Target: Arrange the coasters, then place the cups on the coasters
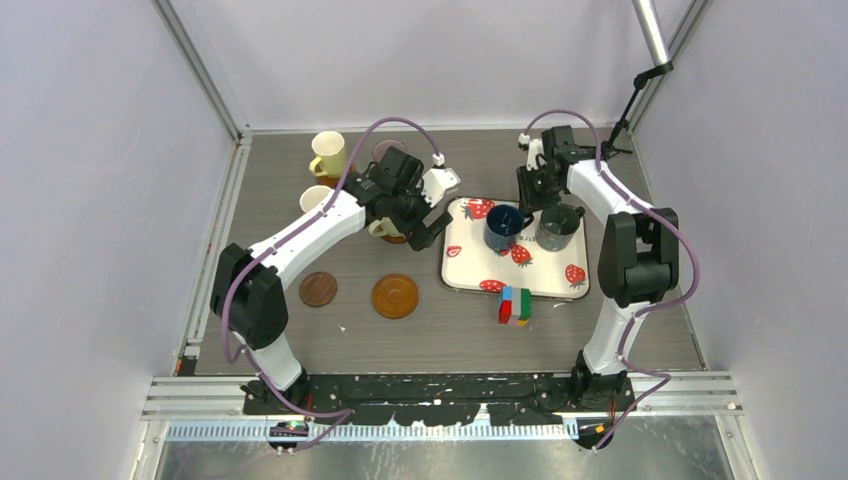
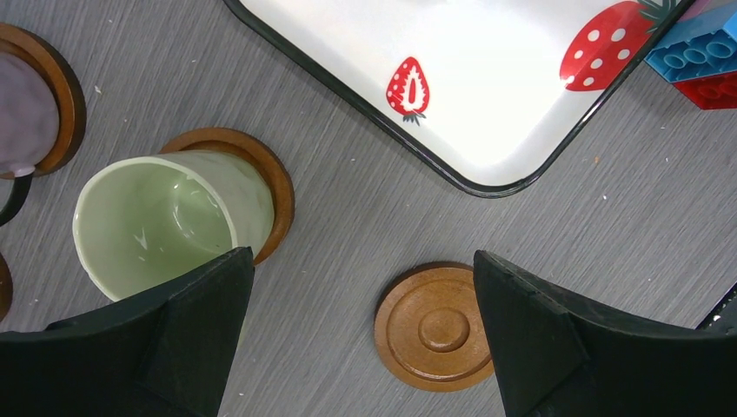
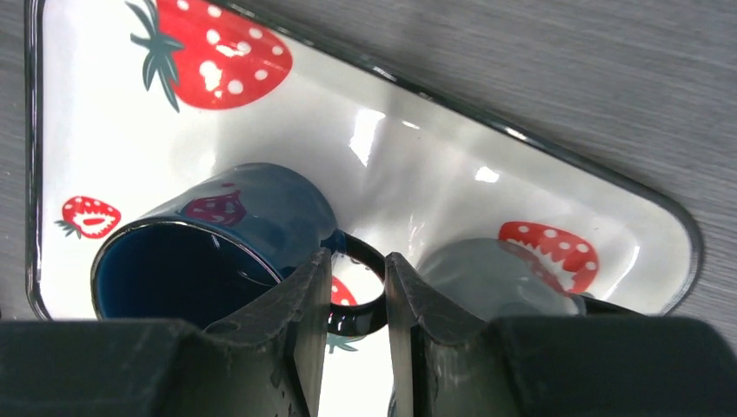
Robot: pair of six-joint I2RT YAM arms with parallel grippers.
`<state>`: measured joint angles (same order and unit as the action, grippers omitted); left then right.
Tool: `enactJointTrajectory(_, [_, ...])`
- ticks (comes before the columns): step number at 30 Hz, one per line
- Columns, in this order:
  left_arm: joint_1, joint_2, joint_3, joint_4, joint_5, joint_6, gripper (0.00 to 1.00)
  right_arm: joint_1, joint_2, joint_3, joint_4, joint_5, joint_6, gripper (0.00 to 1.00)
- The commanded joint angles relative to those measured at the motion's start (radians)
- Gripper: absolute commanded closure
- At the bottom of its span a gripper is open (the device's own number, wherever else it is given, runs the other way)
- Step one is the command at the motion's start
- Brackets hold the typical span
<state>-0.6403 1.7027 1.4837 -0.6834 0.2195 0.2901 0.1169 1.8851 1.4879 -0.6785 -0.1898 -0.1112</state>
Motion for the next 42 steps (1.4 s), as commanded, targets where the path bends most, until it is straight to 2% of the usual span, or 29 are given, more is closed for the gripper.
enactJointTrajectory(1, [0.001, -0.030, -0.006, 0.033, -0.001, -0.017, 0.00, 0.019, -0.066, -0.043, -0.027, -0.044, -0.015, 0.65])
enactJointTrajectory(16, [0.001, -0.017, -0.067, 0.077, 0.038, -0.108, 0.00, 0.050, -0.237, -0.207, -0.052, -0.188, 0.048, 0.67])
enactJointTrajectory(29, [0.007, -0.030, -0.087, 0.126, 0.066, -0.189, 0.00, 0.181, -0.268, -0.271, 0.033, -0.261, 0.111, 0.67])
enactJointTrajectory(34, [0.002, -0.056, -0.160, 0.235, 0.079, -0.284, 0.00, 0.209, -0.279, -0.267, 0.092, -0.383, 0.161, 0.66])
enactJointTrajectory(37, [-0.027, -0.074, -0.230, 0.340, 0.035, -0.330, 0.00, 0.199, -0.336, -0.267, 0.119, -0.403, 0.176, 0.66])
enactJointTrajectory(42, [-0.130, -0.067, -0.270, 0.452, -0.103, -0.335, 0.00, 0.078, -0.497, -0.325, 0.230, -0.412, 0.262, 0.62])
